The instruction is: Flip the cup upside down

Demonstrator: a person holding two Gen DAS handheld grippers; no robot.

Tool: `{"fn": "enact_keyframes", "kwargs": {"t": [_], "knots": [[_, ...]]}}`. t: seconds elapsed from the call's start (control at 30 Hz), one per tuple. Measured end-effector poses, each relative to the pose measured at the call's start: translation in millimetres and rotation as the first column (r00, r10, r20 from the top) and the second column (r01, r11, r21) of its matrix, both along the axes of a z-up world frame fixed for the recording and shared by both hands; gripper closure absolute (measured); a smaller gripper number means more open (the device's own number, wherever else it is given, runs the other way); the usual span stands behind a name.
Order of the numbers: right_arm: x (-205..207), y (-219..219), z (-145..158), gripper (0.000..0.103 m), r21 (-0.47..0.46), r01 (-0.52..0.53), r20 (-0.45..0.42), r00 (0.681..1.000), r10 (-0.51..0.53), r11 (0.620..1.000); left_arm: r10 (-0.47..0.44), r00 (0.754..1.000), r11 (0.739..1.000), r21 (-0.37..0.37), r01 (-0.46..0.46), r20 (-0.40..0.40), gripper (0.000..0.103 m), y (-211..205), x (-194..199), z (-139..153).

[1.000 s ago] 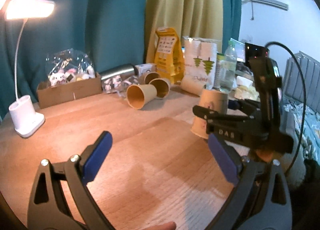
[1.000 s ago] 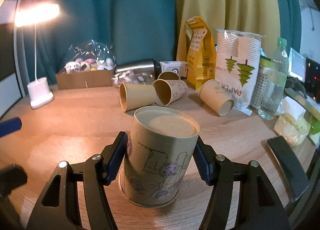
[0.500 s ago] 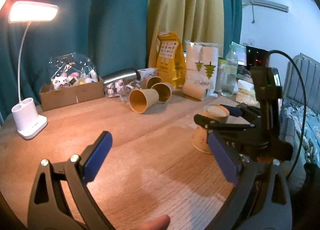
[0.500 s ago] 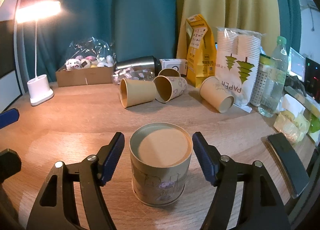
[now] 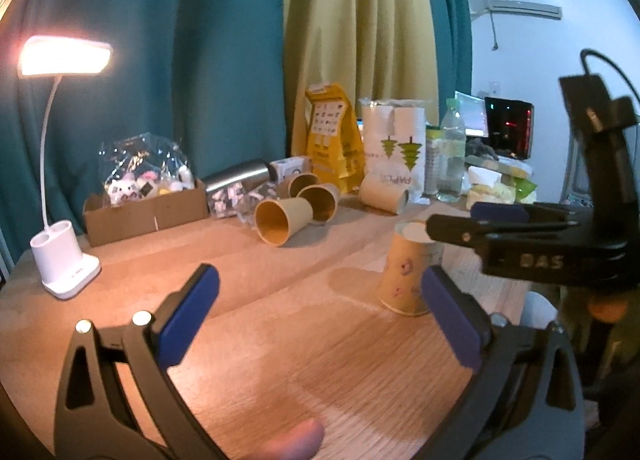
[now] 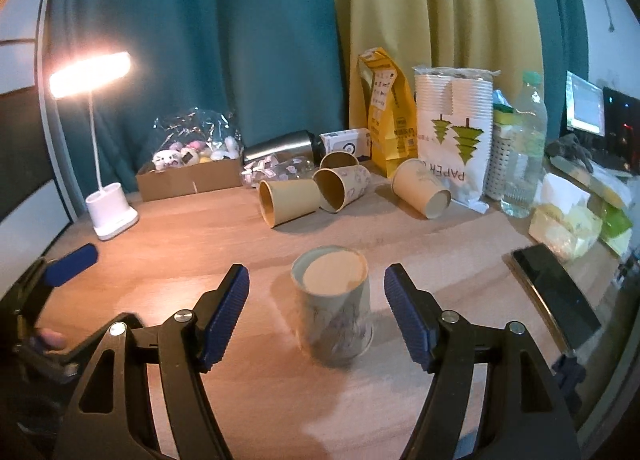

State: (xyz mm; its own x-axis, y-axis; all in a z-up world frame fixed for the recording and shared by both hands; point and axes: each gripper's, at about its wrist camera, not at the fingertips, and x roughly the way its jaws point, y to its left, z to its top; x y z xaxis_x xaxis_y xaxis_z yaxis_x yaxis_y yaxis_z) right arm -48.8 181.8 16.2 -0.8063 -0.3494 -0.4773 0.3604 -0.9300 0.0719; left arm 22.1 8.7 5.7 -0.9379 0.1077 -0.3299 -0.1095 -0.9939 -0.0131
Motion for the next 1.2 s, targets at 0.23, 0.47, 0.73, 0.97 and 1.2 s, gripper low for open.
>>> {"fn": "enact_keyframes", "kwargs": {"t": [0.23,0.47,0.73,0.97,1.2], "knots": [[25,11,3,0.029,-0.013,0.021,0.001,1.000,-0.021,1.000,-0.010,1.000,1.000,-0.017,0.009,-0.017,0.001,4,3,2],[30,18,-7,0.029,-0.027,0.031,0.017,0.999,-0.030,0.999,-0.008,1.000,1.000,0.014,0.007,0.009,0.001,1,-1,0],[27,24,-10,0.029,-0.043,0.039,0.027,0.999,-0.038,0.998,-0.012,1.000,1.000,0.005,0.012,0.011,0.001,4,0,-1],[24,27,-10,0.029,-0.046,0.041,0.032,0.999,-0.040,0.998,-0.014,1.000,1.000,0.002,0.014,0.010,0.001,4,0,-1],[23,26,-10,0.029,-0.048,0.042,0.035,0.999,-0.040,0.998,-0.014,1.000,1.000,0.003,0.014,0.012,0.001,5,0,-2]]}}
